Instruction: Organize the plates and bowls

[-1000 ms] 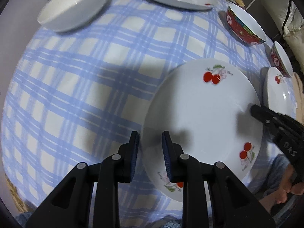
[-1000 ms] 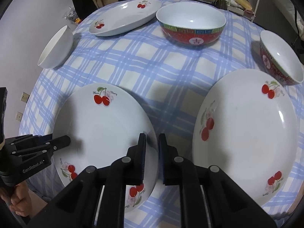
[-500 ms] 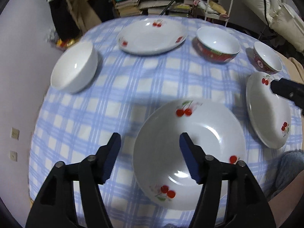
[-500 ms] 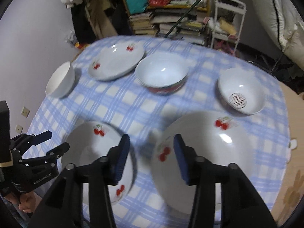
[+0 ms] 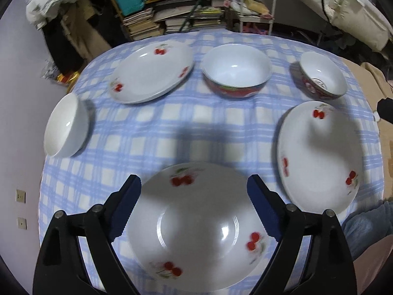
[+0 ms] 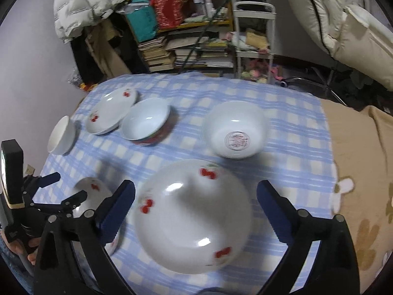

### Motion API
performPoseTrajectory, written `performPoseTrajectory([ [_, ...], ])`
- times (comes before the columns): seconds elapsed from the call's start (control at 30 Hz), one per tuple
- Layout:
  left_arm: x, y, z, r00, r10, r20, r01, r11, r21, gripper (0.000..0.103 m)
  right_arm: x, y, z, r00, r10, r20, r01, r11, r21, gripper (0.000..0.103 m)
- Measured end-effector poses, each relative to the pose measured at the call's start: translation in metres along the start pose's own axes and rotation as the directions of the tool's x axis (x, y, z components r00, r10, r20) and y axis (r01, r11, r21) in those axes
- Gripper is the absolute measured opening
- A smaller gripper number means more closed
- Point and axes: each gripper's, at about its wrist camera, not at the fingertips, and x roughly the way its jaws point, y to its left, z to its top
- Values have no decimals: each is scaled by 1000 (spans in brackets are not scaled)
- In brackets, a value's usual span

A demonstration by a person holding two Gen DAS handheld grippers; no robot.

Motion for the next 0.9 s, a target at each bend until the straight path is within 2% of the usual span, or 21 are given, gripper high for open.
performPoseTrajectory([
  [0.23,14,-41,12,997,-75,-19,76,995,64,87,19,-41,-13,997,18,-76,-15,999,47,103],
  [0.5,43,-72,17,987,-133,-87,140,987,77,87,54,-59,-34,983,62,-171,-49,996,78,103],
  [0.57,49,-77,17,984,-146,-102,154,985,78,84,59,-61,-37,980,70,-184,-56,995,82,102],
  [0.6,52,-80,18,981,-153,-116,163,983,81,82,61,-61,-40,978,75,-193,-60,995,81,99],
  [0.67,59,-87,18,972,-177,-157,193,977,94,66,67,-62,-44,973,82,-215,-67,995,75,90],
  [0.73,65,-91,18,965,-189,-180,209,973,100,55,72,-62,-47,969,90,-231,-75,994,75,83],
  [0.8,71,-92,19,960,-199,-195,218,972,84,51,77,-63,-49,964,99,-245,-82,994,77,65],
  [0.83,74,-91,19,957,-204,-205,222,973,69,51,79,-64,-50,962,102,-252,-84,993,82,61],
  [0.9,80,-86,19,953,-211,-217,218,976,7,50,84,-65,-53,955,123,-270,-101,990,96,38],
])
